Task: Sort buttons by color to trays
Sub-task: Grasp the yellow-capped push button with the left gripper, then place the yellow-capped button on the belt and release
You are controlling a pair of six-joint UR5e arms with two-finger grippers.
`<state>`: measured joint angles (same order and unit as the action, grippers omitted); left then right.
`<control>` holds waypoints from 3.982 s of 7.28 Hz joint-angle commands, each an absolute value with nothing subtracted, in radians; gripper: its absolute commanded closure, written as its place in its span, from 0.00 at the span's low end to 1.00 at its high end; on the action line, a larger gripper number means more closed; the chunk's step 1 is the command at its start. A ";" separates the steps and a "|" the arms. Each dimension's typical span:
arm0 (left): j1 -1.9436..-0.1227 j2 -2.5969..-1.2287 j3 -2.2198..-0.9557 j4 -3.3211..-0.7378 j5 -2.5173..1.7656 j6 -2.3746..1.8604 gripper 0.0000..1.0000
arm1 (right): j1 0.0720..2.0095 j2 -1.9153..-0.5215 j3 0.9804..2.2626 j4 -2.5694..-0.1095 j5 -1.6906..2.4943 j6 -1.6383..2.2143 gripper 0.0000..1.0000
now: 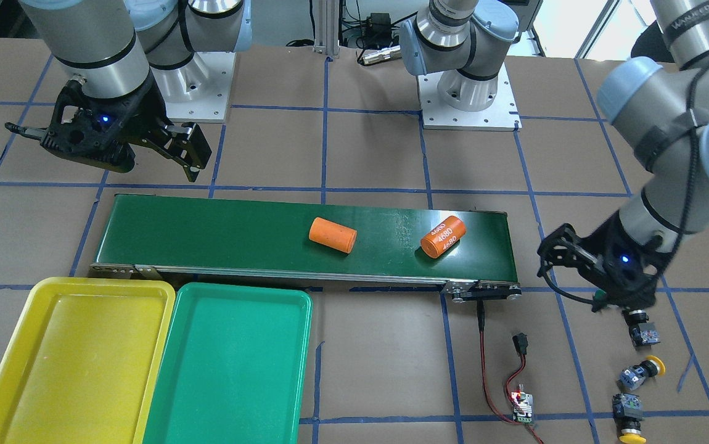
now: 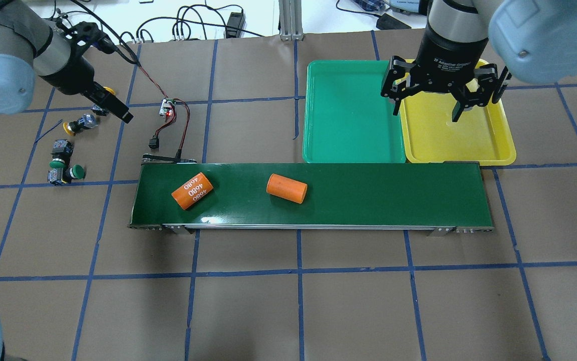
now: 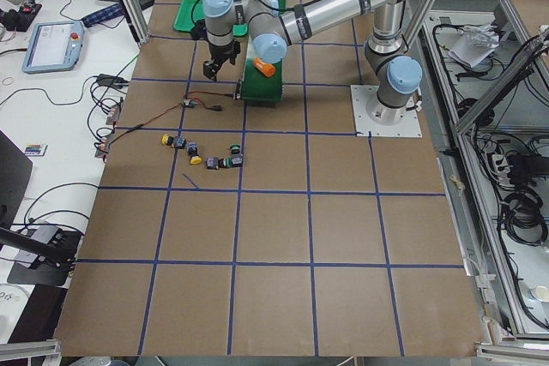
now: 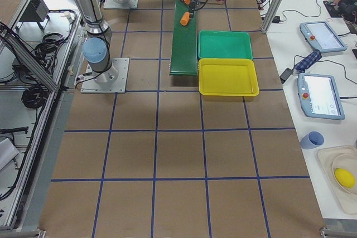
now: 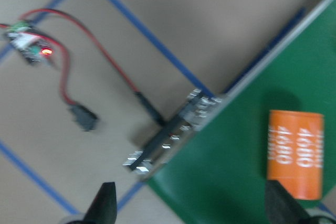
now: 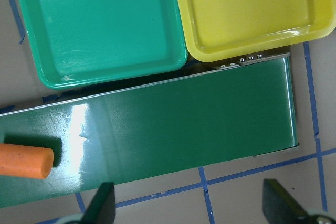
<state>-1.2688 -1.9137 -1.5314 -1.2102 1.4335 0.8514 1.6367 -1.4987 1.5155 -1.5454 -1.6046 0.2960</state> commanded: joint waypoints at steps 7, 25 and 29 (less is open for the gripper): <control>-1.189 -2.440 -1.086 -1.215 1.511 0.313 0.00 | 1.631 -1.499 1.531 -1.546 -1.603 0.296 0.00; -1.463 -1.709 -1.995 -1.027 1.503 -0.056 1.00 | 1.631 -1.497 1.531 -1.546 -1.603 0.296 0.00; -1.473 -1.658 -2.123 -0.959 1.502 -0.103 0.66 | 1.631 -1.497 1.532 -1.546 -1.603 0.296 0.00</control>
<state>-1.4716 -1.6686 -2.0949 -0.9623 1.5058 -0.1068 1.6306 -1.4976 1.5318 -1.5463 -1.6030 0.2961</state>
